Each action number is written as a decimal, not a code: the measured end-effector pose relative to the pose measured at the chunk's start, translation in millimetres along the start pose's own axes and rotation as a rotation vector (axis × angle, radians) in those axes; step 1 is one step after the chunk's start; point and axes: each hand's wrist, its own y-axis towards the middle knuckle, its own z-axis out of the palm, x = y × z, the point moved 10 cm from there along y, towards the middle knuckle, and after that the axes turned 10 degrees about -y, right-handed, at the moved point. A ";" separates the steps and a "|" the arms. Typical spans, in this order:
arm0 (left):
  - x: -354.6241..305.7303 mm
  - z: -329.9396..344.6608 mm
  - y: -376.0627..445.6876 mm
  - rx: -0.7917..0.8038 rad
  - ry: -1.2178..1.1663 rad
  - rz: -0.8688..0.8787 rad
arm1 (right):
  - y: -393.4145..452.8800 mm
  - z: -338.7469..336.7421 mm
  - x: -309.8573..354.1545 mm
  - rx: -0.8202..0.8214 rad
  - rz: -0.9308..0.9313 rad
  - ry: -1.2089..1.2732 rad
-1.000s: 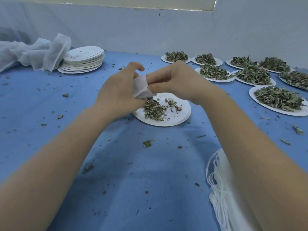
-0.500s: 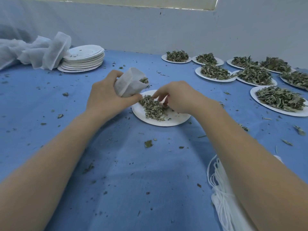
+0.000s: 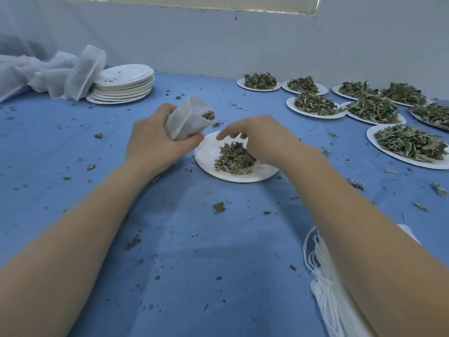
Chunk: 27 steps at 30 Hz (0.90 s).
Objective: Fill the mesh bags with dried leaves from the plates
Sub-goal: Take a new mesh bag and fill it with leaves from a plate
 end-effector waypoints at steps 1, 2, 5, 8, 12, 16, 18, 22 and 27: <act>-0.3 0.6 -0.1 0.004 0.002 -0.001 | -0.5 1.8 1.5 0.011 -0.009 -0.004; -0.2 1.2 -0.1 0.009 0.005 -0.003 | -1.3 6.4 2.9 0.052 -0.015 -0.019; 0.7 3.1 -0.1 0.025 0.011 -0.010 | -5.2 17.0 -0.6 0.200 -0.004 -0.001; 2.1 4.3 -0.3 0.037 0.014 -0.016 | -8.6 9.5 -10.9 0.231 0.038 0.157; -1.2 8.0 -1.4 0.076 0.081 0.011 | -12.8 15.9 -11.4 0.329 0.045 0.155; -8.1 14.2 -3.0 0.125 0.188 0.072 | -7.3 18.2 -1.9 0.250 -0.004 0.031; -9.8 13.3 -2.5 0.118 0.213 0.083 | -5.4 12.3 -2.2 0.167 0.007 0.049; -13.0 9.4 0.0 0.069 0.311 0.115 | -6.4 3.2 -14.9 0.086 0.063 0.205; -20.1 3.3 0.2 -0.018 0.419 0.185 | -9.1 -31.5 -32.8 -0.131 0.140 0.316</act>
